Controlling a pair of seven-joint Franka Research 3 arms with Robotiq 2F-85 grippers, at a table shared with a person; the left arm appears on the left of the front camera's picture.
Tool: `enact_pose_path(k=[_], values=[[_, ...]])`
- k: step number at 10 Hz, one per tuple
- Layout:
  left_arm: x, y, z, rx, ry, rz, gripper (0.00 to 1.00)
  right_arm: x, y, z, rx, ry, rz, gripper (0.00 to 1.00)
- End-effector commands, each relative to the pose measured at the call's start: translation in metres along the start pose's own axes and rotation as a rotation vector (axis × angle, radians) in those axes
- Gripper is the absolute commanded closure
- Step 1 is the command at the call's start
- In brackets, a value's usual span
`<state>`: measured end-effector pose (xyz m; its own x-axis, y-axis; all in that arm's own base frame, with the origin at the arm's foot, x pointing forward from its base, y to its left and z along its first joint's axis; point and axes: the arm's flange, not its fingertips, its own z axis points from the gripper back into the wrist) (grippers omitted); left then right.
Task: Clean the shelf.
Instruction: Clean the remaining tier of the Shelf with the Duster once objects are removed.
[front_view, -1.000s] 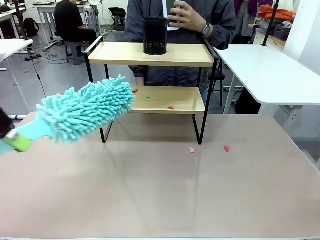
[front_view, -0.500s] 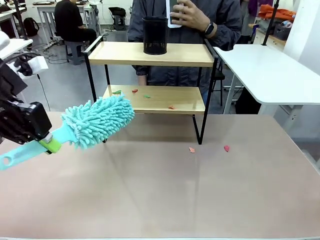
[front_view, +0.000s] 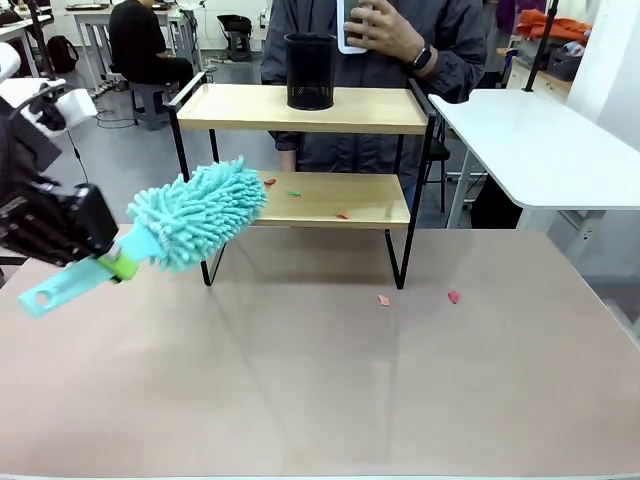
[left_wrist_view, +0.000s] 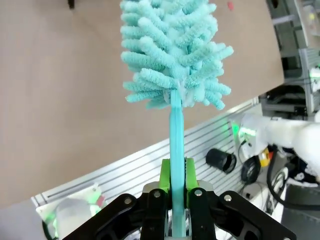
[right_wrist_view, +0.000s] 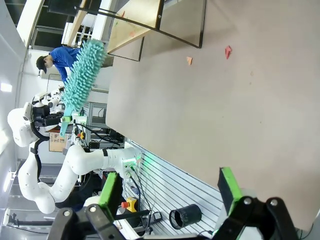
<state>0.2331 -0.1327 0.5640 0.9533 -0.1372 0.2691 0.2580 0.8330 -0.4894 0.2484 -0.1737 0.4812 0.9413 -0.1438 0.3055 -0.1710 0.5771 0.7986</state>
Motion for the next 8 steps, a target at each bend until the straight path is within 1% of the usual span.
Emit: enact_pose_path(k=[1, 2, 4, 5, 6, 7, 8], values=[[-0.005, -0.015, -0.023, 0.010, -0.108, 0.021, 0.88, 0.001, 0.001, 0.000, 0.025, -0.018, 0.026, 0.00], [-0.003, -0.018, -0.029, 0.022, -0.099, 0.004, 0.88, 0.001, 0.001, 0.000, 0.025, -0.018, 0.026, 0.00], [0.007, -0.020, -0.043, 0.103, -0.165, 0.027, 0.88, 0.001, 0.001, 0.000, 0.025, -0.018, 0.026, 0.00], [0.011, -0.024, -0.050, 0.136, -0.207, 0.054, 0.95, 0.001, 0.001, 0.000, 0.025, -0.018, 0.026, 0.00], [0.016, -0.026, -0.057, 0.158, -0.227, 0.058, 1.00, 0.001, 0.001, 0.000, 0.025, -0.018, 0.026, 0.00], [0.021, -0.025, -0.063, 0.190, -0.250, 0.081, 1.00, 0.001, 0.001, 0.000, 0.025, -0.018, 0.026, 0.00], [0.030, -0.021, -0.070, 0.198, -0.238, 0.091, 1.00, 0.001, 0.001, 0.000, 0.025, -0.018, 0.026, 0.00]])
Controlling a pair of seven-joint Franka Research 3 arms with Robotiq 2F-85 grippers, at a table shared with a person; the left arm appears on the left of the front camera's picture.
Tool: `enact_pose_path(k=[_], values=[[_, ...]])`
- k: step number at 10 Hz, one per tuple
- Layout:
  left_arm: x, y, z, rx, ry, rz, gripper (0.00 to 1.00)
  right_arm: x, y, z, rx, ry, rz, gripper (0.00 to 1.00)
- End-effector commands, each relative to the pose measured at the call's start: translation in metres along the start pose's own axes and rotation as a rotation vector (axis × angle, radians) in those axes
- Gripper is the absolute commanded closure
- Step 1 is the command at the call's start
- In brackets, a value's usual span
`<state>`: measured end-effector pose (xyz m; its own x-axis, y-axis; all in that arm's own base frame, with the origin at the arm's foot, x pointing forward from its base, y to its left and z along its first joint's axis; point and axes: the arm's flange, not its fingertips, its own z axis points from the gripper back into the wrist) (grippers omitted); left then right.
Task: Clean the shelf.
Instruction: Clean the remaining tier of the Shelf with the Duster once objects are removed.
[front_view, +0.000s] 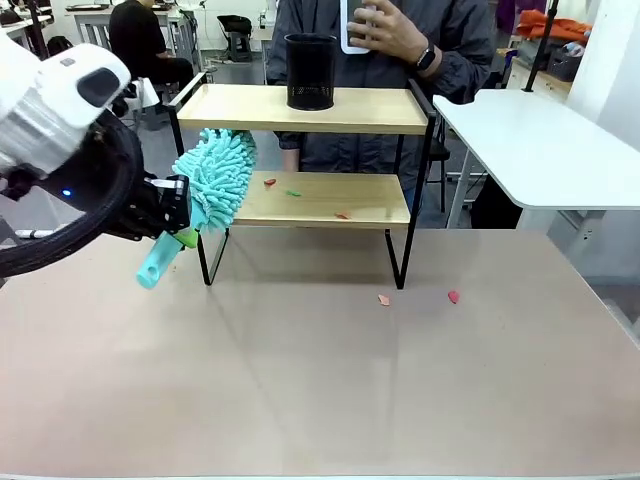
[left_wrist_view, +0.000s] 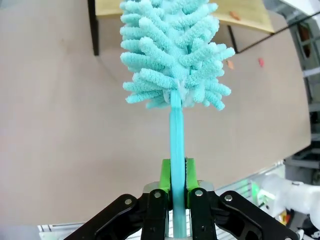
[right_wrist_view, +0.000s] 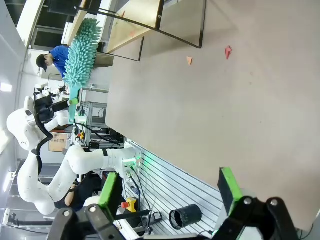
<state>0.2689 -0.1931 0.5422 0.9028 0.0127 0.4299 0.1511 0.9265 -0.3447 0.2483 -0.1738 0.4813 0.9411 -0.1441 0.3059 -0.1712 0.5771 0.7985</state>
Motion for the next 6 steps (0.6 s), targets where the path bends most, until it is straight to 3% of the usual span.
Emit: enact_pose_path(k=[1, 6], values=[[-0.003, 0.009, -0.025, 0.055, -0.049, 0.062, 1.00, 0.002, 0.001, 0.000, 0.025, -0.017, 0.026, 0.00], [0.017, 0.007, -0.090, 0.060, -0.109, 0.067, 1.00, 0.002, 0.001, 0.000, 0.025, -0.017, 0.026, 0.00]])
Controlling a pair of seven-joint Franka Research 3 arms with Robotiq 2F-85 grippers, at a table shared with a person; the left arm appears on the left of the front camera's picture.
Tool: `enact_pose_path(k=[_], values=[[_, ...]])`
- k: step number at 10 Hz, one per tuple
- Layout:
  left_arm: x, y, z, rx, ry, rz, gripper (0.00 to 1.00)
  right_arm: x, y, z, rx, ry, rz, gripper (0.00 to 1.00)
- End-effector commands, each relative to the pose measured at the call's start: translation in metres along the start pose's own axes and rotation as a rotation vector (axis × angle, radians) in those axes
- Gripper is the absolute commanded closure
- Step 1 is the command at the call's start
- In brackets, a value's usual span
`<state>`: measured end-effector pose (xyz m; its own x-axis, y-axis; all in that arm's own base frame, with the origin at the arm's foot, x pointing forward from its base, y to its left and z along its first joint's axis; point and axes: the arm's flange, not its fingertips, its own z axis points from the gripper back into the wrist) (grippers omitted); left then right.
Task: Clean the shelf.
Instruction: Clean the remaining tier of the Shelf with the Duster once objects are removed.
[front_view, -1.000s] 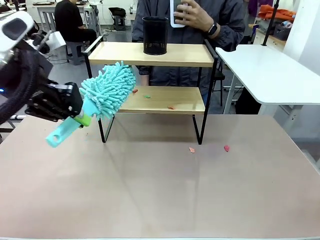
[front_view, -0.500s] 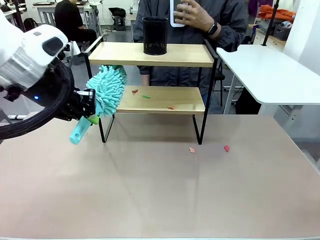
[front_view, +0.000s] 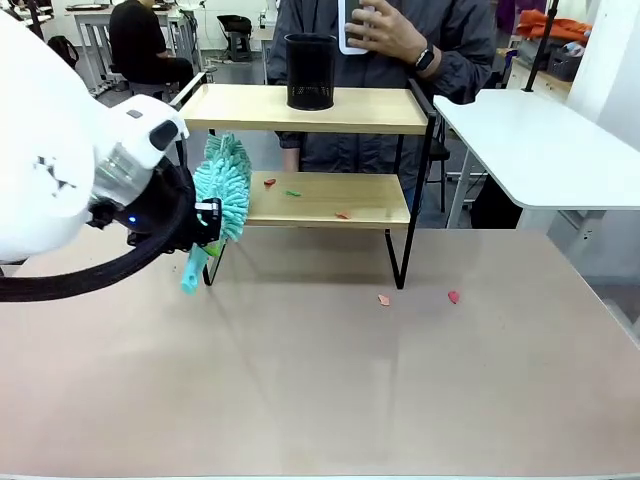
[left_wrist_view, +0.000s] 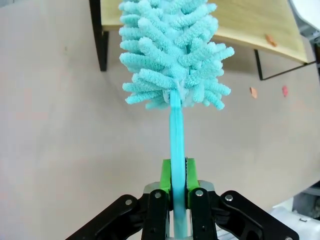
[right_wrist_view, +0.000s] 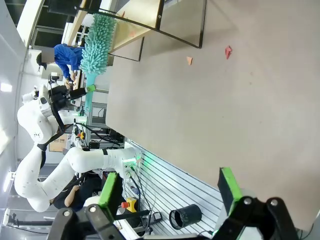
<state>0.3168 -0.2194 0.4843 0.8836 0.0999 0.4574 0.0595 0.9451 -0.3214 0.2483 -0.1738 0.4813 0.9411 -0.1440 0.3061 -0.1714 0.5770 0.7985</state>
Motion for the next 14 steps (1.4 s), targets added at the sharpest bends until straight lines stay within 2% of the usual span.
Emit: enact_pose_path(k=[1, 3, 7, 9, 14], values=[[0.000, 0.002, -0.019, 0.017, -0.081, -0.005, 1.00, 0.002, 0.001, 0.000, 0.025, -0.017, 0.026, 0.00], [0.009, 0.001, -0.022, 0.035, -0.138, -0.002, 1.00, 0.002, 0.001, 0.000, 0.025, -0.017, 0.026, 0.00], [0.014, 0.000, -0.028, 0.045, -0.090, 0.003, 1.00, 0.002, 0.001, 0.000, 0.025, -0.017, 0.026, 0.00], [0.021, 0.000, -0.038, 0.074, -0.031, 0.008, 1.00, 0.002, 0.001, 0.000, 0.025, -0.017, 0.026, 0.00], [0.041, 0.002, -0.048, 0.074, 0.004, 0.044, 1.00, 0.002, 0.001, 0.000, 0.025, -0.017, 0.026, 0.00]])
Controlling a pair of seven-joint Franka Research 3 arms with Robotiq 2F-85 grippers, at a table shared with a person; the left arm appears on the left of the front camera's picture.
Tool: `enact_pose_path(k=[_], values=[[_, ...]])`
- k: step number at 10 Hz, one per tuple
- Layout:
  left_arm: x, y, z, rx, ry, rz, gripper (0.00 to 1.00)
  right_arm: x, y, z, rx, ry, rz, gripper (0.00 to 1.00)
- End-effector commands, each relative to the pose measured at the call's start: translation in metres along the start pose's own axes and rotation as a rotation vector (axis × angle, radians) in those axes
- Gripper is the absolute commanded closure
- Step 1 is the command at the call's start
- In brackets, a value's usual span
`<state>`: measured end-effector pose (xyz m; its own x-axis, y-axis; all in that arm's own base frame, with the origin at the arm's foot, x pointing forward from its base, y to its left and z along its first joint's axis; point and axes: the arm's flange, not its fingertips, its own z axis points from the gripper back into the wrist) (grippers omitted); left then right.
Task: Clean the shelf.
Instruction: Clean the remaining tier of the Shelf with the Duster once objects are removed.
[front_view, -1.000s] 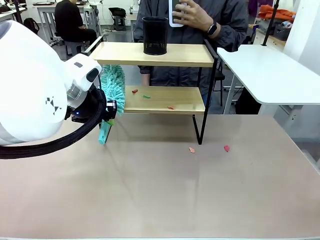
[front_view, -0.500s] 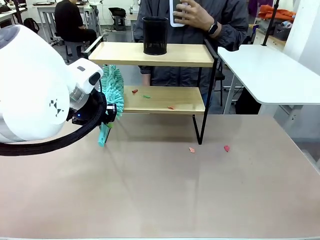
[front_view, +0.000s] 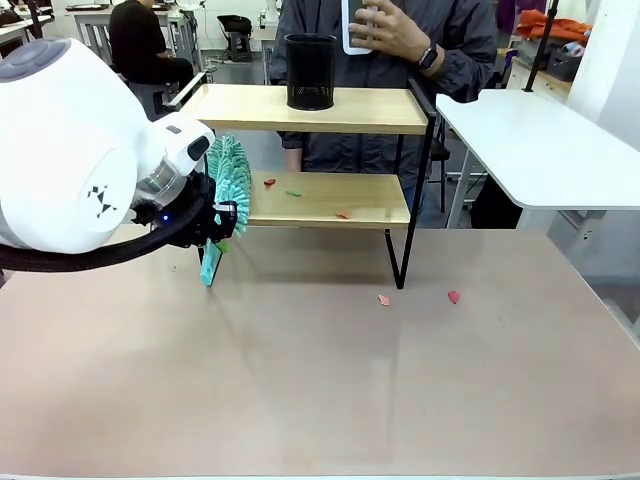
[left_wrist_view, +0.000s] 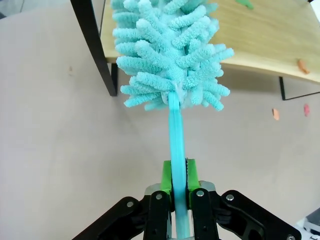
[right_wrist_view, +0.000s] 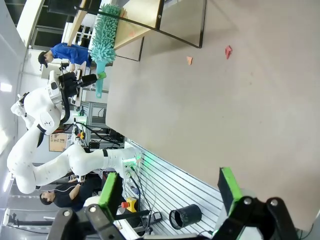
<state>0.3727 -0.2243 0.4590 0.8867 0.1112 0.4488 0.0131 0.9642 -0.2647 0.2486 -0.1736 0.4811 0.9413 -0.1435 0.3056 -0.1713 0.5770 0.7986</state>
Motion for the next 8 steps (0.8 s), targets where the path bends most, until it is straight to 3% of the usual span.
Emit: enact_pose_path(k=[1, 4, 8], values=[[0.009, -0.006, 0.000, 0.004, -0.007, 0.034, 1.00, 0.001, 0.001, 0.000, 0.025, -0.018, 0.026, 0.00], [0.020, -0.010, -0.010, 0.010, 0.031, 0.029, 1.00, 0.001, 0.001, 0.000, 0.025, -0.018, 0.026, 0.00], [0.024, -0.009, -0.012, -0.071, 0.105, 0.030, 1.00, 0.001, 0.001, 0.000, 0.025, -0.018, 0.026, 0.00]])
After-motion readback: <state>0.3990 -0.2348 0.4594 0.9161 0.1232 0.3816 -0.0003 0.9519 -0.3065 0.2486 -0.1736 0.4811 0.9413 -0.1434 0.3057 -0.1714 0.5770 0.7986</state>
